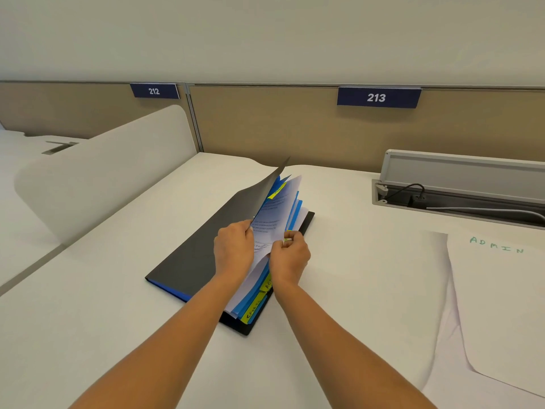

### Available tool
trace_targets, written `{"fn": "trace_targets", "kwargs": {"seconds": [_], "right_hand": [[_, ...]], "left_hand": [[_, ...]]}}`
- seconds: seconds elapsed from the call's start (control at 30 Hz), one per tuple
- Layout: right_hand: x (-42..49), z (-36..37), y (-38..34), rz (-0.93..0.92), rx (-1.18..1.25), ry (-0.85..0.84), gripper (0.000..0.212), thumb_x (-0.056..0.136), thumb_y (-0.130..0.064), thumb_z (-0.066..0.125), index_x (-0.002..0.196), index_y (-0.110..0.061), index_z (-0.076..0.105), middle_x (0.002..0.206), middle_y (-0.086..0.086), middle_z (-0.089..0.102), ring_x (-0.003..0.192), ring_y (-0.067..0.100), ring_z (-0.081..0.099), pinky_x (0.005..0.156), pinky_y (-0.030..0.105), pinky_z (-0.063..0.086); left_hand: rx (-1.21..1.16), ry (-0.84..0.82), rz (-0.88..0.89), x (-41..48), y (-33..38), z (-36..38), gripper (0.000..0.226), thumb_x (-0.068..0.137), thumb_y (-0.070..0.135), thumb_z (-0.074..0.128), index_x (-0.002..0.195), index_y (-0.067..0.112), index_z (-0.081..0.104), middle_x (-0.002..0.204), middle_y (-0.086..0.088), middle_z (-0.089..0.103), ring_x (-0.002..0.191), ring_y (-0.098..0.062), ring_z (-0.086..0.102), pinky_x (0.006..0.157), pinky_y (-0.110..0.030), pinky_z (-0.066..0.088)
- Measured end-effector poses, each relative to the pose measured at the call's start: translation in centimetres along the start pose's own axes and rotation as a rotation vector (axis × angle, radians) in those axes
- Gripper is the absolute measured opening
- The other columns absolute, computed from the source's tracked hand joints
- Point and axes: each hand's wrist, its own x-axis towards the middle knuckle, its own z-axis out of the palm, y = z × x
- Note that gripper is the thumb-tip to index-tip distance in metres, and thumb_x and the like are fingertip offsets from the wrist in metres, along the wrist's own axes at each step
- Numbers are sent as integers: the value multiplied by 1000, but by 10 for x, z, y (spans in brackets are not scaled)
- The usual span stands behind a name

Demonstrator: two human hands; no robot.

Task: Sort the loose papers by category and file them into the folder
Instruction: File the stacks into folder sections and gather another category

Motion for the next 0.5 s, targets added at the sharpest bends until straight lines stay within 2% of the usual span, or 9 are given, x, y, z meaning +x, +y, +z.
{"fn": "trace_targets", "kwargs": {"seconds": [0.07,0.1,0.13,0.2,0.33,0.43,0.5], "right_hand": [[-4,5,3,-27,-49,-43,21,89,0,46,107,-3,58,85,10,60,78,18,53,72,23,45],[-6,8,5,-35,-78,-70,22,90,0,45,108,-3,57,91,12,62,81,18,52,68,16,41],[-7,10,6,-33,-106,-103,21,91,0,44,109,-3,55,96,13,62,81,16,50,60,11,35],[-8,11,7,-11,-149,-162,20,93,-1,45,111,-3,52,101,12,60,80,13,48,55,10,33],[1,4,12,-2,-174,-215,17,92,-3,48,109,-2,51,105,13,59,85,16,51,68,22,39],[6,-2,16,-67,-211,-227,21,92,-10,53,112,-3,52,111,13,59,96,21,57,73,23,43],[7,-6,19,-108,-220,-206,25,93,-12,53,117,-4,51,116,11,57,103,20,55,79,22,43]], "left_hand": [[13,2,3,-1,2,-1,32,98,11,36,76,2,58,68,-5,55,59,-20,46,45,-19,28],[18,8,1,-1,3,-1,32,98,11,36,73,3,55,64,-5,51,58,-20,44,45,-19,26],[20,17,-2,-1,2,-1,32,97,11,37,73,2,56,62,-7,50,58,-20,43,46,-21,26],[22,9,-7,-2,1,0,32,98,12,37,82,0,62,69,-11,59,59,-19,46,49,-23,31],[2,-58,-2,-4,-3,2,32,100,19,35,105,6,63,97,-10,69,68,-20,60,49,-16,40],[-4,-76,-20,-6,-3,5,33,100,22,35,121,12,58,105,-10,68,75,-21,67,50,-14,41],[9,-74,-28,-8,-2,7,35,100,24,35,126,13,55,107,-10,68,77,-21,67,52,-16,42]]}}
